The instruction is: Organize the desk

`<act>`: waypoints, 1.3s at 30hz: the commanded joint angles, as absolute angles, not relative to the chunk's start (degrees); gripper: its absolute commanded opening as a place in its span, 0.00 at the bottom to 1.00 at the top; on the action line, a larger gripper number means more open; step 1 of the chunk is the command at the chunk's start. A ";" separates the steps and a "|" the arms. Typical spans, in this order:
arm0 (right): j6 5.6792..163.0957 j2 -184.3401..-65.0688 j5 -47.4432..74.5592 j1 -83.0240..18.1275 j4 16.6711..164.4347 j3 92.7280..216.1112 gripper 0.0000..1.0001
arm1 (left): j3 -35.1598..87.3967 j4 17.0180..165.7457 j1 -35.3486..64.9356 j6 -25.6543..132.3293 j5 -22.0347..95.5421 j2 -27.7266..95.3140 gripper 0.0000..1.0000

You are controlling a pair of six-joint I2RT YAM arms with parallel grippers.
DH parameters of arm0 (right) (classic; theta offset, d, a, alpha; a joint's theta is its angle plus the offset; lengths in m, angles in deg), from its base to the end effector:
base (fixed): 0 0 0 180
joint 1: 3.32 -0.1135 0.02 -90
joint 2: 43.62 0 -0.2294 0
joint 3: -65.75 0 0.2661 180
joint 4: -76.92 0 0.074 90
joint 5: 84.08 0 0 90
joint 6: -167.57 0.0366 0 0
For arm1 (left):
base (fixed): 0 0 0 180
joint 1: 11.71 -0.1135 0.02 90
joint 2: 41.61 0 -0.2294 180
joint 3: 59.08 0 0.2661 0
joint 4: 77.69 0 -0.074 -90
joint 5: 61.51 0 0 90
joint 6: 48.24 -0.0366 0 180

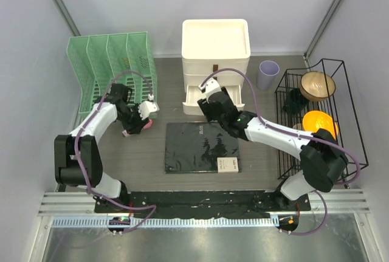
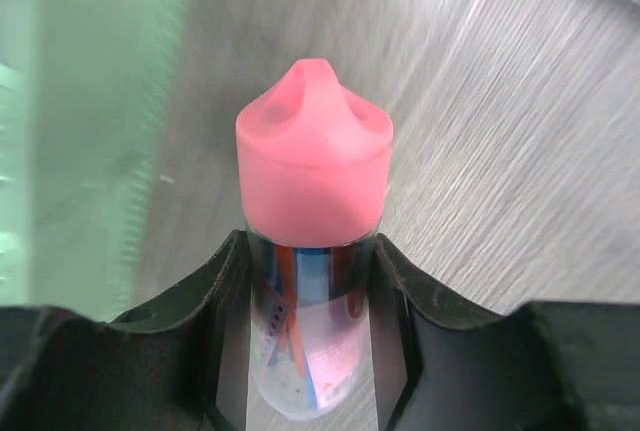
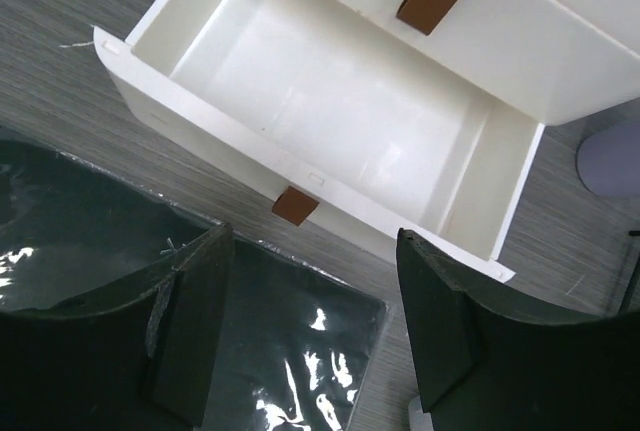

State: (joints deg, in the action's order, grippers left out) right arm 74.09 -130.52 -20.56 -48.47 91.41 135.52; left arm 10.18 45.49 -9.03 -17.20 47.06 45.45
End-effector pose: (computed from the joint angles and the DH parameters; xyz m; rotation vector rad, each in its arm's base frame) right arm 0.2604 0.2386 0.2082 -0.5962 1.9714 -0.0433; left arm 0.2896 -0.0252 0.1565 1.4589 2.3271 -0.2210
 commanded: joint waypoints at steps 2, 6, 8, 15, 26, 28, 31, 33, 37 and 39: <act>72.21 -126.60 -23.09 -46.31 87.32 135.21 0.70 | 20.03 40.67 -6.35 -8.54 59.77 40.74 0.00; 72.12 -125.54 -23.96 -43.85 86.62 135.12 0.70 | 27.14 44.18 -1.62 -0.27 61.37 41.26 0.00; 72.47 -124.93 -24.49 -42.44 86.53 135.21 0.70 | 29.43 47.43 0.59 3.85 60.75 42.06 0.00; 74.50 -122.38 -22.91 -34.71 86.70 134.77 0.70 | 40.16 56.49 11.58 9.76 56.09 52.40 0.00; 71.95 -122.55 -18.70 -31.98 89.16 134.51 0.70 | 66.34 52.46 17.64 7.84 53.02 74.39 0.00; 71.95 -123.34 -17.99 -31.19 89.60 134.68 0.70 | 68.64 51.40 18.17 6.70 53.01 76.41 0.00; 71.69 -123.87 -17.02 -30.40 91.26 135.12 0.70 | 71.37 50.34 19.23 5.38 52.93 79.23 0.00; 71.16 -123.78 -16.24 -29.52 91.98 135.21 0.70 | 72.16 49.91 20.02 5.02 52.75 80.81 0.00; 70.28 -123.43 -14.22 -27.94 93.20 134.77 0.70 | 72.16 49.38 20.81 4.14 53.01 82.84 0.06; 70.28 -123.34 -12.03 -26.53 94.08 135.03 0.70 | 71.99 49.38 20.99 3.53 52.67 84.15 0.12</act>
